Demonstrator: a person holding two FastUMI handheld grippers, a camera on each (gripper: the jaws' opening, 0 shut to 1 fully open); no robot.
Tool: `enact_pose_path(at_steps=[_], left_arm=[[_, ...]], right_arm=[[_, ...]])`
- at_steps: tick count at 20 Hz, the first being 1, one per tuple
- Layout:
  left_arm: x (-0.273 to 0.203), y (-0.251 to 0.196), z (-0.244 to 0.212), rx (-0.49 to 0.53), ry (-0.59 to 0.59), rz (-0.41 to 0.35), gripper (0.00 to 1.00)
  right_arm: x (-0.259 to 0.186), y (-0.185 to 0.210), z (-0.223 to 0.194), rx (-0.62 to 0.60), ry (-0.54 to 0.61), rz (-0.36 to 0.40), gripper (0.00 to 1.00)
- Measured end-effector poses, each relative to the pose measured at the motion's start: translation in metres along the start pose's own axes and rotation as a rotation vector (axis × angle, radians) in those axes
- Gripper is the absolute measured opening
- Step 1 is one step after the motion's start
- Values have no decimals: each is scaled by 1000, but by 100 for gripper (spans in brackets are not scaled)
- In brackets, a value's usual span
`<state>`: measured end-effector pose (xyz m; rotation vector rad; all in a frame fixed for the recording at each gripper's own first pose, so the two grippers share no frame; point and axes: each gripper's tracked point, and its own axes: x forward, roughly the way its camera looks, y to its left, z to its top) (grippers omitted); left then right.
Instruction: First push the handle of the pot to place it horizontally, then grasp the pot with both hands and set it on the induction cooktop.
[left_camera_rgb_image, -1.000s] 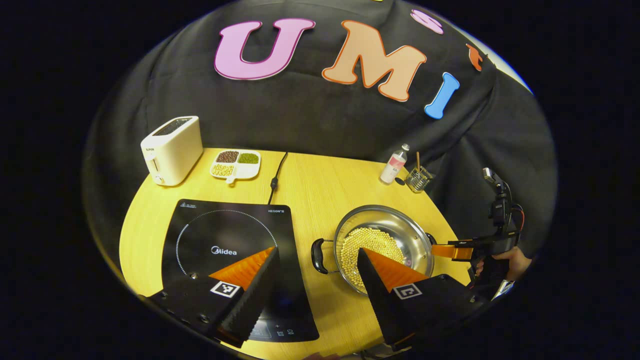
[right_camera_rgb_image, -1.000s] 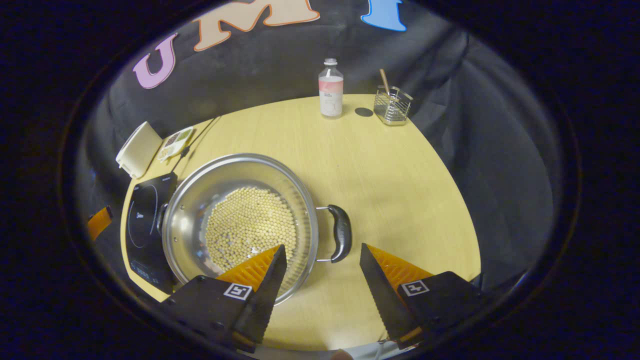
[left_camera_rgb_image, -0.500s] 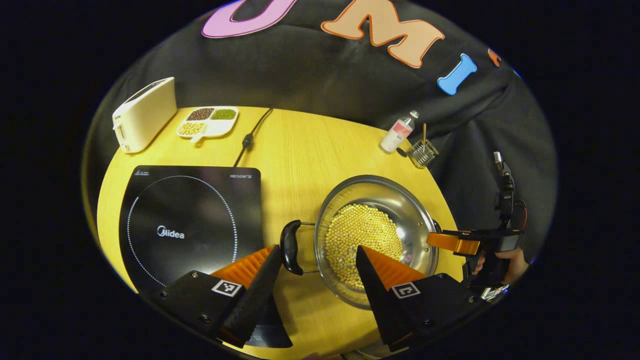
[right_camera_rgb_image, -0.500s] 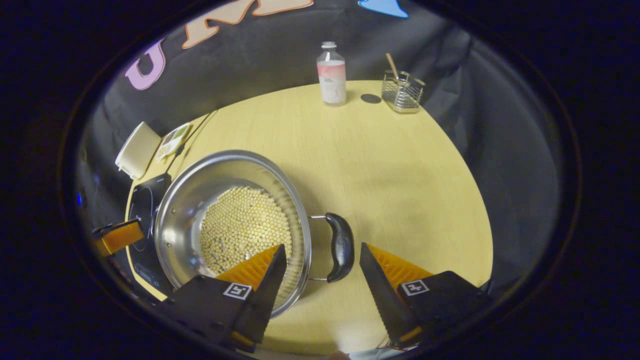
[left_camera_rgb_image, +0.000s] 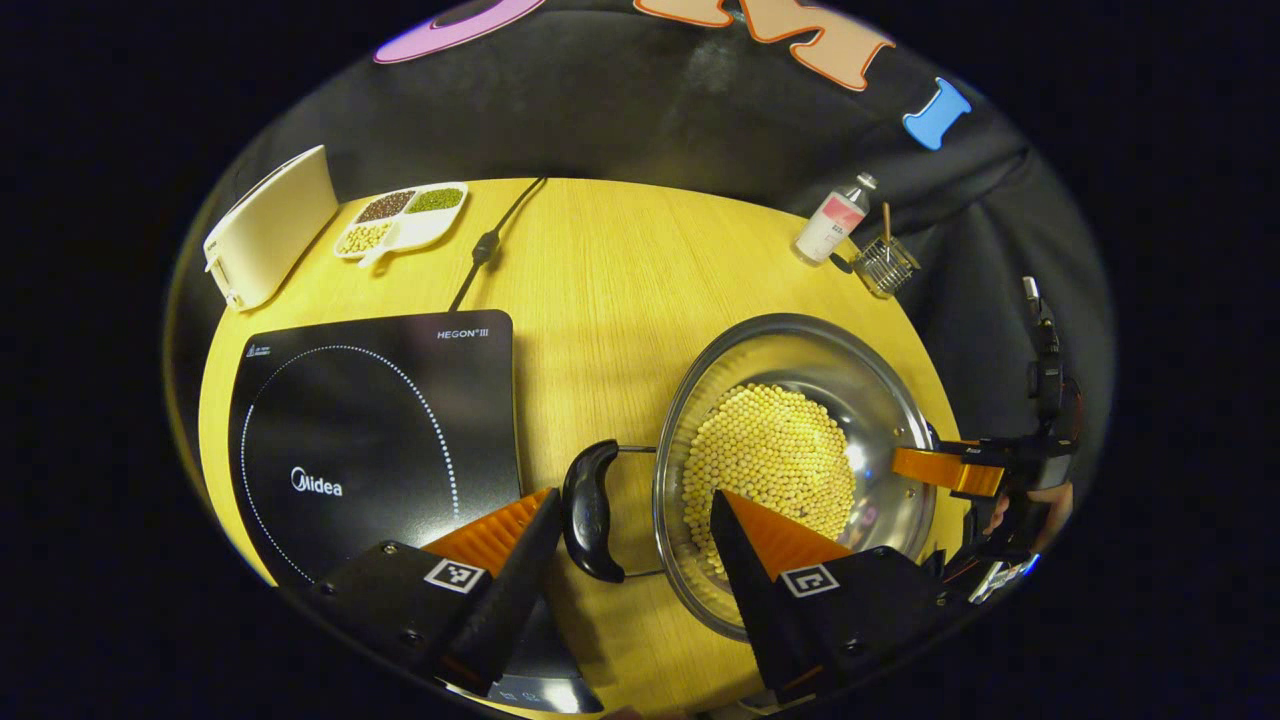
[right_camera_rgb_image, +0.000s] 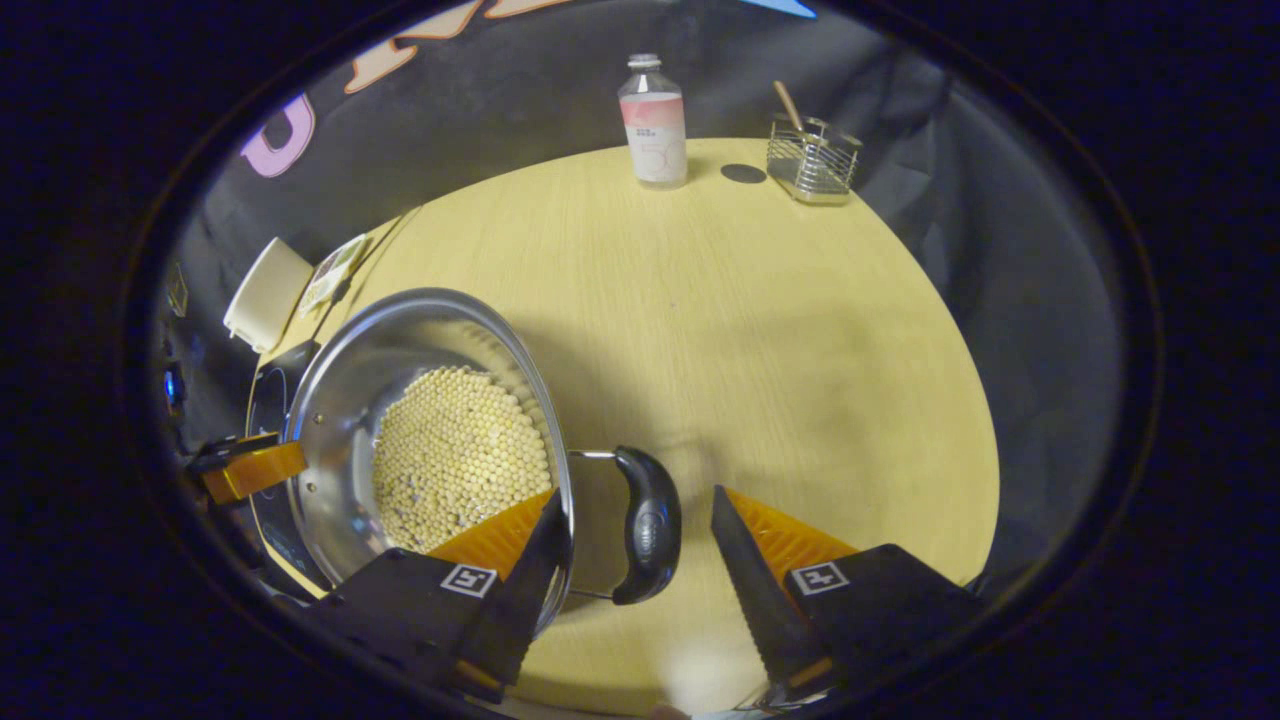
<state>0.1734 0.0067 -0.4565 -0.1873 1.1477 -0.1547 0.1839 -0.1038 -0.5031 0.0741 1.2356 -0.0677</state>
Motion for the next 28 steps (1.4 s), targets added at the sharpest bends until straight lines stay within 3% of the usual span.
enact_pose_path(at_steps=[5, 6, 9, 10, 12, 13, 15, 16, 17, 18, 22, 28], left_arm=[[20, 1, -7, 1, 37, 16, 90], [22, 2, -7, 5, 38, 18, 95], [34, 12, -15, 20, 56, 45, 75], [35, 9, -15, 26, 53, 44, 67], [43, 9, -15, 25, 56, 41, 66], [45, 8, -15, 11, 58, 29, 66], [46, 5, -17, -56, 76, -3, 65], [45, 3, -19, -83, 88, -9, 61], [44, 3, -21, -78, 94, -4, 60], [40, 3, -25, -78, 106, -2, 62], [22, -4, -20, -112, 63, -16, 61], [-8, 4, -16, -133, 17, 33, 59]], right_arm=[[7, 7, -3, 9, 17, 30, 90], [9, 7, -3, 2, 20, 28, 83], [14, 7, -1, 5, 24, 32, 62], [13, 7, -1, 9, 24, 39, 61], [13, 7, -3, 49, 32, 82, 58], [12, 8, -5, 88, 37, 107, 63], [15, 9, -5, 138, 49, 144, 53], [14, 7, -6, 130, 52, 139, 53], [13, 7, -6, 125, 51, 132, 53], [10, 8, -5, 123, 54, 132, 47], [-2, 13, 1, 144, 36, 178, 47], [-24, 26, 3, 124, 16, 227, 46]])
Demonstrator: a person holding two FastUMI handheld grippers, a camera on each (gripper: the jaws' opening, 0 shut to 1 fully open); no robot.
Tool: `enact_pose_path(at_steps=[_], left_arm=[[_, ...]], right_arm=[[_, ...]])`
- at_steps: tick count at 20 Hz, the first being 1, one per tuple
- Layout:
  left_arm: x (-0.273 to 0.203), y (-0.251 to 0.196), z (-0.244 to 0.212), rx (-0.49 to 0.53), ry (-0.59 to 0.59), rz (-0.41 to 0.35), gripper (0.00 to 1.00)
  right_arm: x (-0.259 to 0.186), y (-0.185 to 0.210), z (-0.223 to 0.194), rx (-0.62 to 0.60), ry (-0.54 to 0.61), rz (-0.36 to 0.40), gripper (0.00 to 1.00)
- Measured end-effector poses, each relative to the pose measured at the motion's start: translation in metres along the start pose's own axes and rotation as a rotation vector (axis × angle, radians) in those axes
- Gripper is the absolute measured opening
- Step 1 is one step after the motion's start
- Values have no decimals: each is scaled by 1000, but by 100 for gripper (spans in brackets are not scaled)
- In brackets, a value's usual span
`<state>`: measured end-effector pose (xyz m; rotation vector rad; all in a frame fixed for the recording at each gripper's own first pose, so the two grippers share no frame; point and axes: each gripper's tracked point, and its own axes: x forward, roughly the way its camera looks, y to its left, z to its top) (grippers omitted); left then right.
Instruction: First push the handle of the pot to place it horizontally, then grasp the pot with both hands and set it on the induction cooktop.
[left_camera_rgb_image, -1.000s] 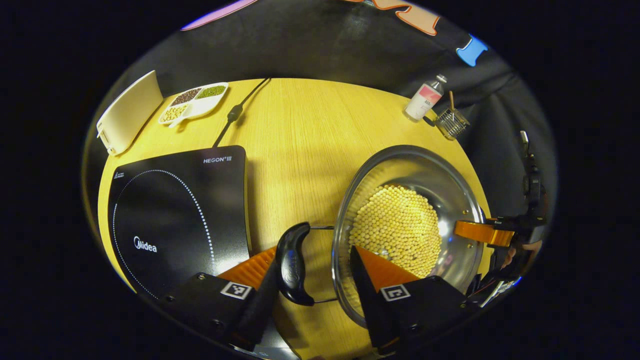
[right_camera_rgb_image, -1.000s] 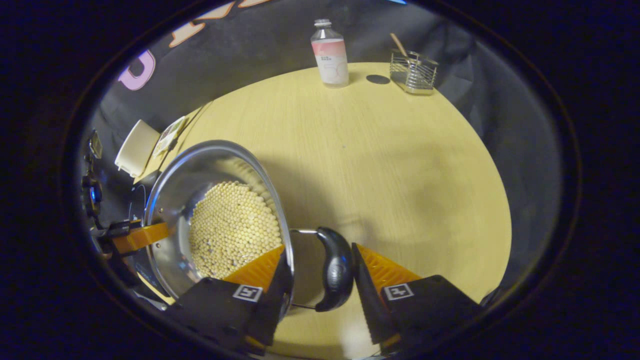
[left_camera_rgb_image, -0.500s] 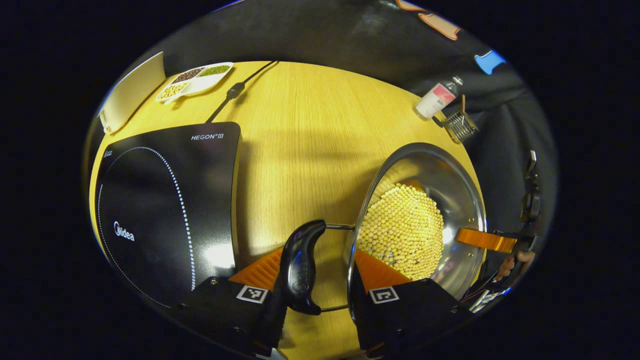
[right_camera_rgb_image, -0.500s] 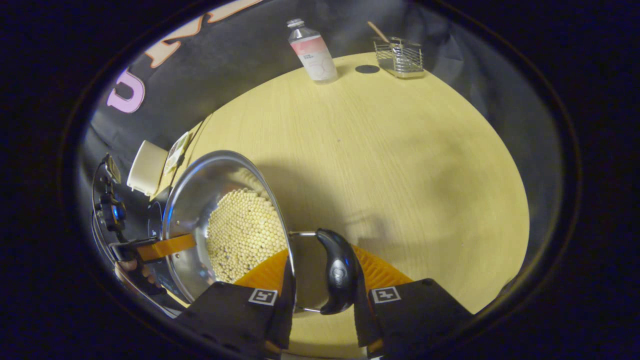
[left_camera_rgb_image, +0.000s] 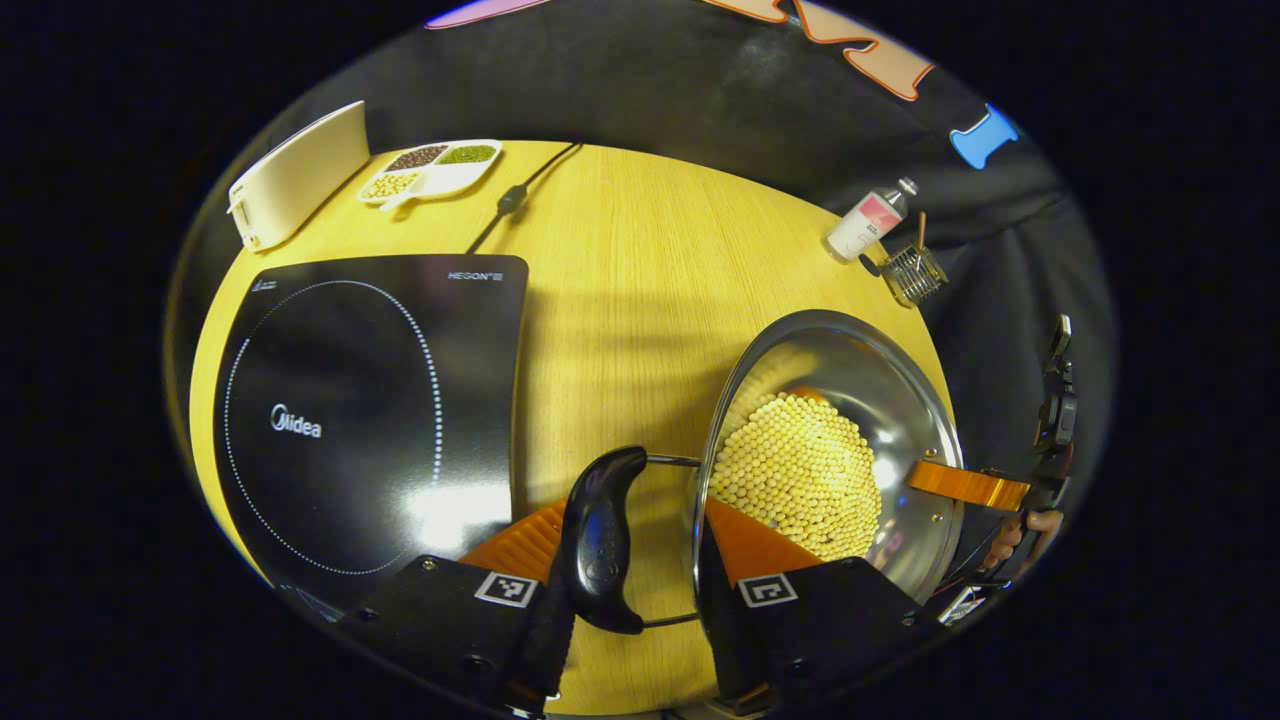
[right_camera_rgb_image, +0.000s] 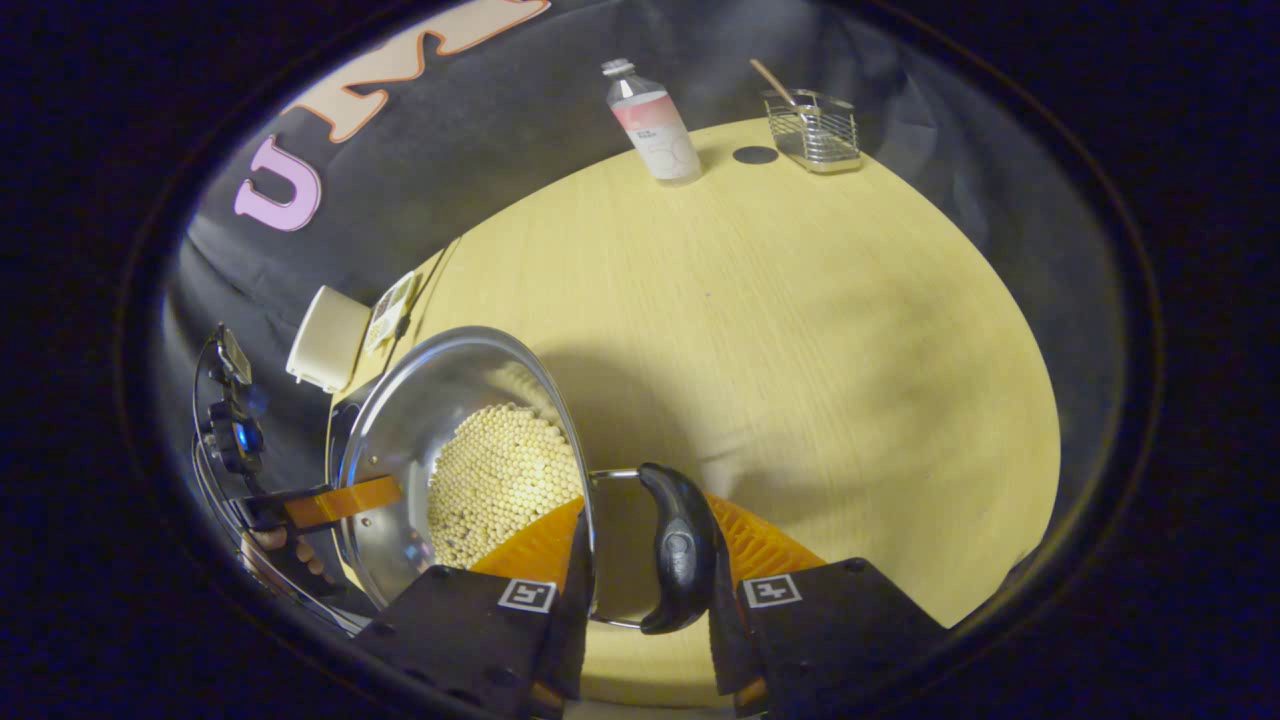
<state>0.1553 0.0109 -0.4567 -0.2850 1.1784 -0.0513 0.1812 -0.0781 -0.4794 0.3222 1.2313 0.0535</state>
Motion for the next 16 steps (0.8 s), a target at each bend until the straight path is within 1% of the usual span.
enact_pose_path(at_steps=[1, 2, 3, 4, 5, 6, 9, 10, 12, 13, 14, 16], left_arm=[[-8, 3, 3, -1, -18, 10, 61], [-16, 4, 7, -3, -39, 20, 61], [-26, 8, 10, -6, -55, 32, 58], [-35, 13, 13, -11, -71, 44, 58], [-44, 20, 14, -17, -77, 58, 60], [-53, 28, 16, -25, -93, 74, 58], [-70, 53, 21, -48, -121, 110, 58], [-74, 60, 22, -53, -129, 118, 60], [-82, 74, 25, -56, -148, 122, 58], [-86, 83, 26, -59, -155, 119, 60], [-86, 93, 28, -62, -159, 112, 58], [-84, 116, 31, -66, -163, 93, 58]], right_arm=[[-4, 6, 1, -8, -7, 13, 53], [-6, 13, 3, -14, -13, 27, 53], [-7, 22, 3, -17, -17, 43, 53], [-8, 30, 4, -24, -20, 58, 53], [-8, 41, 4, -35, -21, 73, 53], [-7, 51, 5, -48, -20, 89, 53], [-3, 80, 2, -80, -16, 126, 53], [-1, 89, 2, -84, -17, 129, 53], [2, 106, -1, -94, -19, 127, 53], [3, 115, -5, -101, -17, 124, 53], [5, 123, -7, -107, -18, 119, 53], [12, 142, -12, -109, -26, 98, 53]])
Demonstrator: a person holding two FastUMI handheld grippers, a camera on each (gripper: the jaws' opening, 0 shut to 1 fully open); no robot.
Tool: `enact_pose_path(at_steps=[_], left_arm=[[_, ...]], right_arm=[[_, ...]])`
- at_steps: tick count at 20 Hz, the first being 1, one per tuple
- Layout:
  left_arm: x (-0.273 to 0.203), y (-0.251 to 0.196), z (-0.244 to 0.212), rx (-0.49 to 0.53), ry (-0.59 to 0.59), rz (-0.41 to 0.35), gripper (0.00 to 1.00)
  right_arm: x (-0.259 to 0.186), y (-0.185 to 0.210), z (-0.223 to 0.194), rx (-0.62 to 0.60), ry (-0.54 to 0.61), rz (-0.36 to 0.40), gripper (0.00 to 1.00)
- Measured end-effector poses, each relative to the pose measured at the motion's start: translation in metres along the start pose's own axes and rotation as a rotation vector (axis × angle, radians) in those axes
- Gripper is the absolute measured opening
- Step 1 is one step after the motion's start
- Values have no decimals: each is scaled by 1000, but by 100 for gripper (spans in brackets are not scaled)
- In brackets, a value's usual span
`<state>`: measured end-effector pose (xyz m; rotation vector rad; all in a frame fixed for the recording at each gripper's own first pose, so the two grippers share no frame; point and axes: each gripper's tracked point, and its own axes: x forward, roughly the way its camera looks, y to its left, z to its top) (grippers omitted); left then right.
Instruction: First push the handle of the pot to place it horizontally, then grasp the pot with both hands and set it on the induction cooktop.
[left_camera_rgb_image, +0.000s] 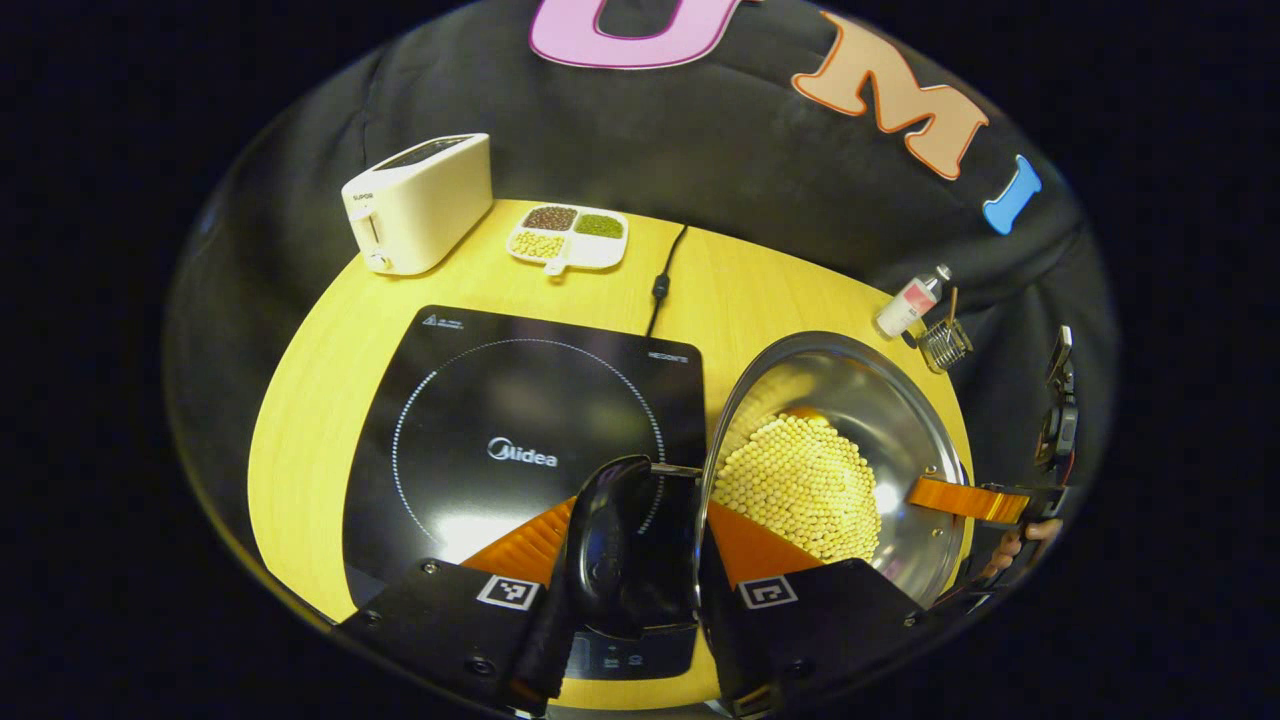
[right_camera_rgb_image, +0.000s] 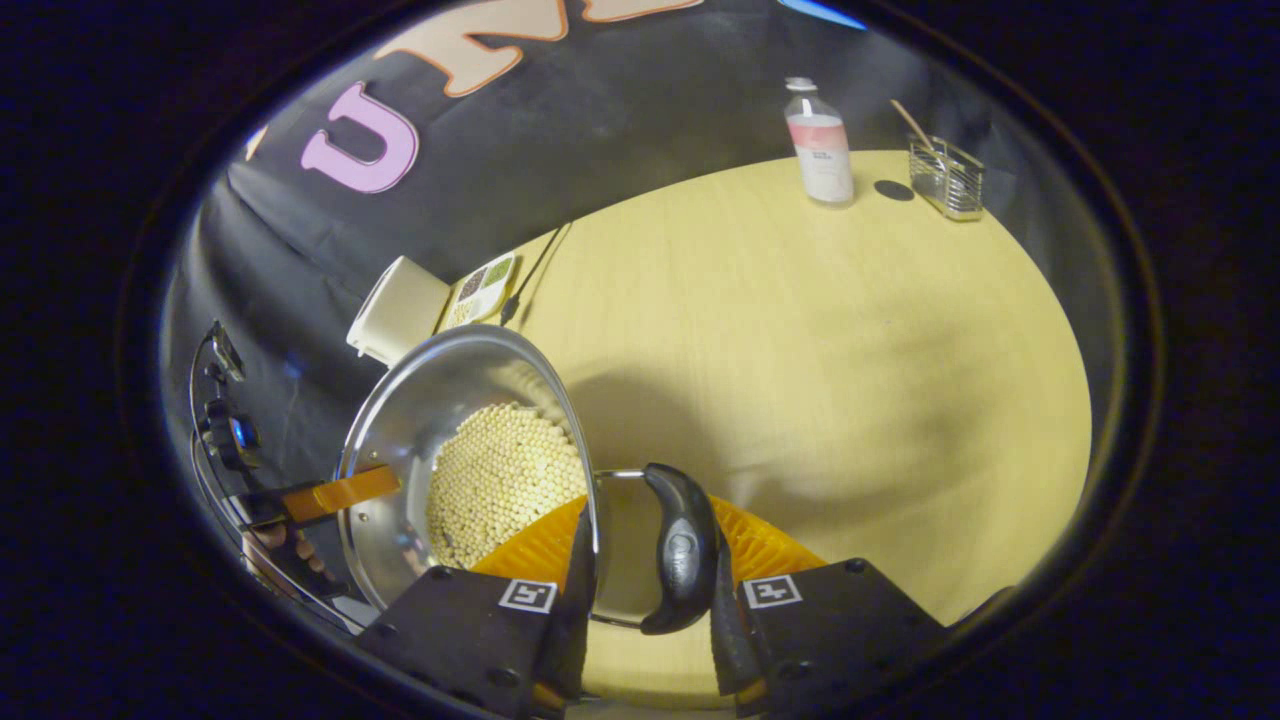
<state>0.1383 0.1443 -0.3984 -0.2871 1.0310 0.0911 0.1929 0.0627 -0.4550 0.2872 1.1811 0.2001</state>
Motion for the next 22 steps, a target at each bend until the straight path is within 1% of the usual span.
enact_pose_path(at_steps=[2, 3, 4, 6, 7, 8, 9, 11, 12, 13, 15, 18, 22], left_arm=[[1, 25, 2, -13, 11, -16, 58], [1, 36, 7, -6, -1, -31, 60], [1, 46, 7, 1, 3, -43, 56], [7, 63, 7, -6, 4, -76, 58], [10, 71, 8, -18, 3, -89, 58], [11, 79, 7, -30, 8, -100, 57], [11, 87, 9, -34, -3, -111, 57], [13, 105, 12, -48, -16, -123, 56], [12, 113, 11, -59, -16, -126, 56], [10, 120, 11, -67, -19, -132, 56], [11, 135, 18, -41, -35, -127, 58], [11, 153, 29, -11, -62, -129, 56], [16, 169, 43, -11, -90, -129, 56]], right_arm=[[6, 22, -8, 2, -8, -27, 53], [9, 32, -13, 1, -11, -38, 53], [12, 41, -18, 10, -11, -49, 46], [21, 53, -27, 19, -12, -83, 46], [24, 58, -32, 22, -11, -103, 53], [27, 65, -35, 21, -9, -118, 53], [30, 73, -36, 14, -20, -126, 46], [36, 89, -40, 0, -10, -144, 46], [38, 96, -42, -12, -5, -156, 53], [40, 102, -45, -24, -1, -166, 53], [46, 115, -47, -16, 5, -170, 53], [59, 132, -47, 2, 8, -170, 53], [68, 147, -43, 2, 14, -178, 53]])
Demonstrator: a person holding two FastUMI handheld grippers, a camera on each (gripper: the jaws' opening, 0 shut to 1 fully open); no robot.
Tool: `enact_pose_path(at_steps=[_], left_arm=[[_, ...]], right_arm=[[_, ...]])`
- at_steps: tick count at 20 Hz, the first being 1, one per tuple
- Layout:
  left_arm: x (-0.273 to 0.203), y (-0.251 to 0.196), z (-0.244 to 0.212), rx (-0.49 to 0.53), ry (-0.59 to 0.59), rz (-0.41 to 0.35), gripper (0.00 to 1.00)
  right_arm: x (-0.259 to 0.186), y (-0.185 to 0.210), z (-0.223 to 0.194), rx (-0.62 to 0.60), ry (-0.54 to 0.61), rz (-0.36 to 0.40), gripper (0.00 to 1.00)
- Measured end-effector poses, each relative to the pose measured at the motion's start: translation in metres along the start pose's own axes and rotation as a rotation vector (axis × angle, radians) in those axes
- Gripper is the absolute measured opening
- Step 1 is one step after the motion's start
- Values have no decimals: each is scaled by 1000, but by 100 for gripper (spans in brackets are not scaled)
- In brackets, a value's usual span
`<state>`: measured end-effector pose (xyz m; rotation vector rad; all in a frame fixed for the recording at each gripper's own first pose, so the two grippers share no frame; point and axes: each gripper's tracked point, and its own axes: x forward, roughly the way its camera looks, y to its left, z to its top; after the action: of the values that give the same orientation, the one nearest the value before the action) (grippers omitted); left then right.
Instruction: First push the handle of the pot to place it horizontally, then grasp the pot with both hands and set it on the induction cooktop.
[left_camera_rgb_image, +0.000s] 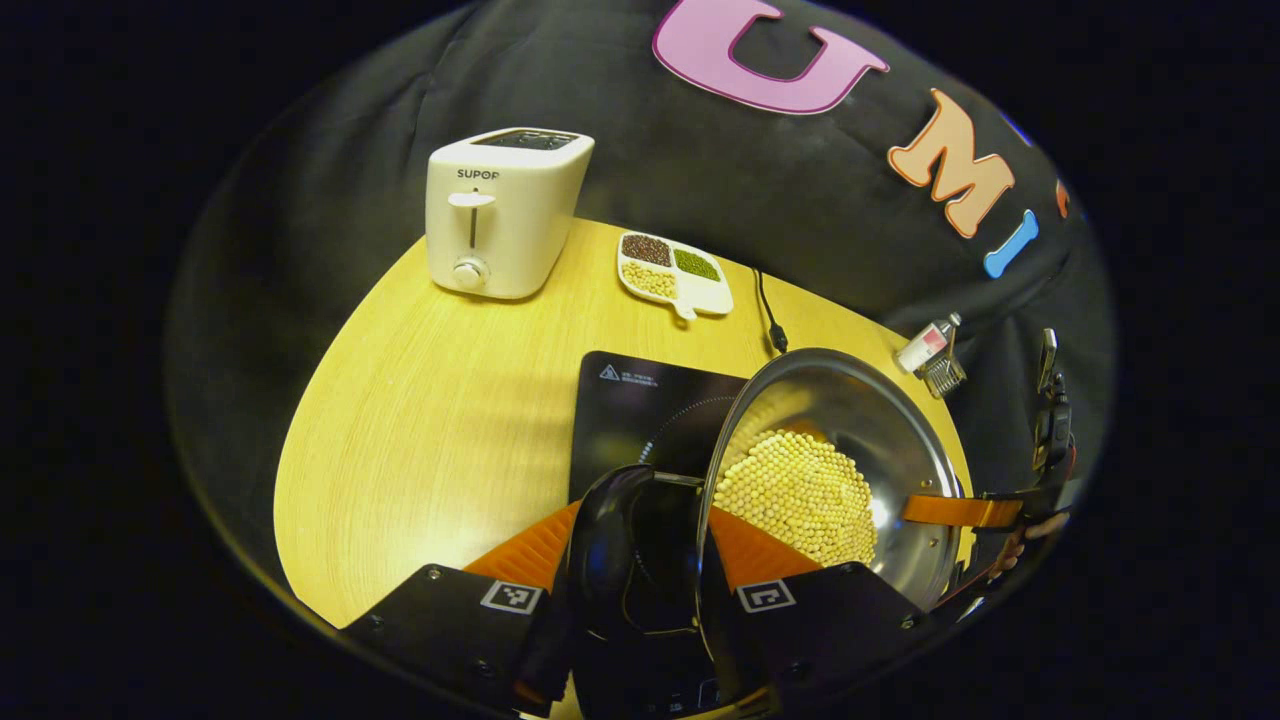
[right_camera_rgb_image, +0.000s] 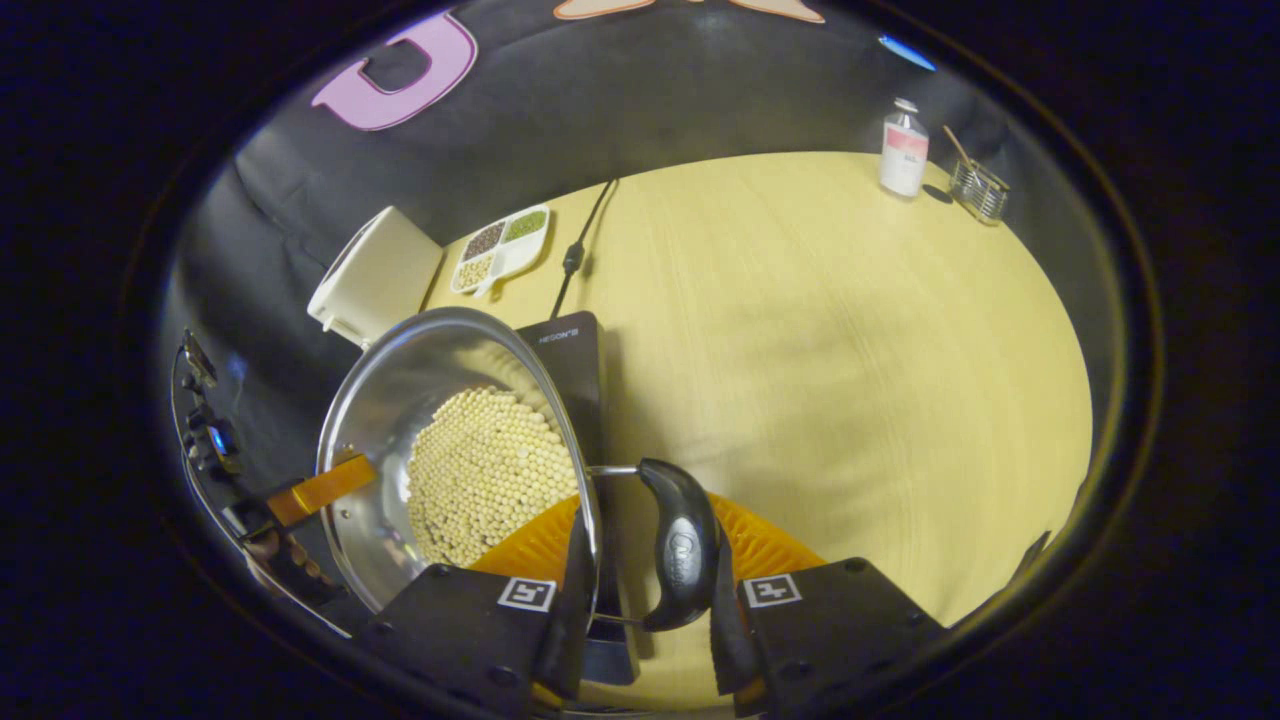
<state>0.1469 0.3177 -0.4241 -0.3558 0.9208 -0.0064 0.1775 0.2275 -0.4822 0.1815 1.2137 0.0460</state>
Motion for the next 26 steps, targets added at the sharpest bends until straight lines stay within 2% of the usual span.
enact_pose_path(at_steps=[1, 2, 3, 5, 6, 7, 8, 13, 14, 15, 16, 17, 18, 19, 20, 21, 22, 23, 24, 26], left_arm=[[0, 4, 3, -5, -5, -1, 56], [1, 8, 6, -8, -13, 0, 56], [1, 11, 8, -5, -17, 2, 56], [2, 16, 12, 4, -25, 4, 56], [3, 20, 15, 9, -28, 5, 56], [4, 22, 18, 13, -32, 6, 56], [6, 23, 19, 14, -36, 6, 57], [9, 25, 18, -6, -39, 16, 58], [12, 25, 16, -8, -28, 24, 59], [15, 26, 6, -10, 15, 36, 60], [13, 27, -13, -6, 107, 53, 62], [13, 25, -16, -8, 105, 73, 65], [13, 26, -6, 8, 69, 99, 73], [10, 29, 4, 36, 37, 132, 73], [7, 30, 7, 60, 28, 154, 71], [4, 32, 12, 89, 20, 171, 80], [0, 33, 16, 110, 7, 182, 75], [-5, 34, 20, 132, 1, 194, 82], [-10, 35, 19, 148, 1, 212, 77], [-16, 36, 18, 143, -6, 242, 81]], right_arm=[[3, 5, 2, 0, -1, -1, 46], [6, 10, 5, 0, -1, -1, 46], [9, 14, 6, 2, -1, -1, 53], [11, 20, 8, 5, -1, -2, 53], [13, 22, 10, 6, 0, -2, 46], [14, 24, 11, 7, 1, -2, 46], [15, 25, 13, 8, 1, -2, 53], [18, 26, 15, 8, 5, 8, 53], [18, 26, 16, 10, 4, 8, 46], [19, 26, 15, 14, 10, 3, 46], [21, 28, 16, 22, 5, 2, 51], [21, 27, 18, 24, 2, 1, 52], [20, 27, 18, 21, 2, 0, 59], [19, 27, 16, 15, -2, -4, 61], [18, 25, 15, 6, -9, -8, 56], [15, 26, 12, -2, -13, 2, 60], [15, 25, 9, -9, -12, 8, 63], [13, 25, 6, -6, -8, 21, 63], [12, 26, 5, 8, -5, 35, 66], [11, 27, 4, 20, -1, 62, 69]])
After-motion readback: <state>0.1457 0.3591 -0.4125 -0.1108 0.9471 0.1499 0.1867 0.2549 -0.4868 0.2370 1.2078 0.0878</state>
